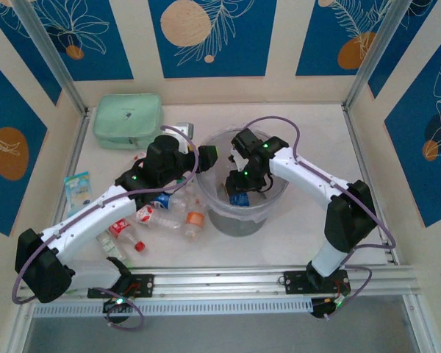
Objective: Put the plastic bottles in the bin
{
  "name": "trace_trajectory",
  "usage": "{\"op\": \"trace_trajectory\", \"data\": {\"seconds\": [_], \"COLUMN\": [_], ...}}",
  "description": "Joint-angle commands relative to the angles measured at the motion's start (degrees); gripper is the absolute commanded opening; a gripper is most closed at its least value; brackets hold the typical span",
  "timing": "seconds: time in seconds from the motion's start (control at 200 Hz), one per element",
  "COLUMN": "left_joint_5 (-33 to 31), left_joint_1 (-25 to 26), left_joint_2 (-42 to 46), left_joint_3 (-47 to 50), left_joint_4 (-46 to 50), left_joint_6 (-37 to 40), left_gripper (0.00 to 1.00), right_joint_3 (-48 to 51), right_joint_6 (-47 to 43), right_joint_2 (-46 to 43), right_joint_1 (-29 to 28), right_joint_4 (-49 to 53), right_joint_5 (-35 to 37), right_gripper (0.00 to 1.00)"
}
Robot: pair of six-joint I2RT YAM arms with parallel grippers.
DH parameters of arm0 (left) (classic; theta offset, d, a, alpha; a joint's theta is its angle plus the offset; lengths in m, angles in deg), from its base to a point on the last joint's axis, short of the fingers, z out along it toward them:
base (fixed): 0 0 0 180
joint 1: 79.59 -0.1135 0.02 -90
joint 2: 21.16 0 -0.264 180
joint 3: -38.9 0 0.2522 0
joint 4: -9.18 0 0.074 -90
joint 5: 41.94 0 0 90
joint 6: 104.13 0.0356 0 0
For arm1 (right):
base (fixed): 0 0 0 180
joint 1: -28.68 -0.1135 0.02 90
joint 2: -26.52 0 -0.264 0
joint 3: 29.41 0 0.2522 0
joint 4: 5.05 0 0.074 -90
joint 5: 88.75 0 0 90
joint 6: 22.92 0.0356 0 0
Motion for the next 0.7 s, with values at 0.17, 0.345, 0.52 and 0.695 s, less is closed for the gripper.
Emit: {"op": "trace_trajectory", "data": {"seconds": [0.17,0.345,0.52,0.695], "left_joint_5": [-0.8,-0.8,-0.4,0.3], "left_joint_1": [0.5,0.5,0.5,0.5], "left_joint_2": [0.2,-0.2,-1.2,-2.5], "left_joint_3": [1.8,1.7,1.6,1.3], "left_joint_4": [0.1,0.0,-0.7,-1.9], "left_joint_6": [-0.6,-0.7,-1.2,-2.2], "left_gripper": [0.77,0.77,0.77,0.77], "right_joint_3": [-2.5,-6.7,-9.9,-11.1], "right_joint_6": [0.9,0.1,-0.5,0.1], "right_joint_2": [-6.6,-12.0,-16.5,-23.2], "right_joint_1": [1.1,2.9,5.5,10.3], "right_joint_4": [3.5,7.1,9.5,8.0], "right_joint_5": [0.7,0.4,-1.2,-1.8], "right_gripper": [0.65,0.81,0.99,0.99]}}
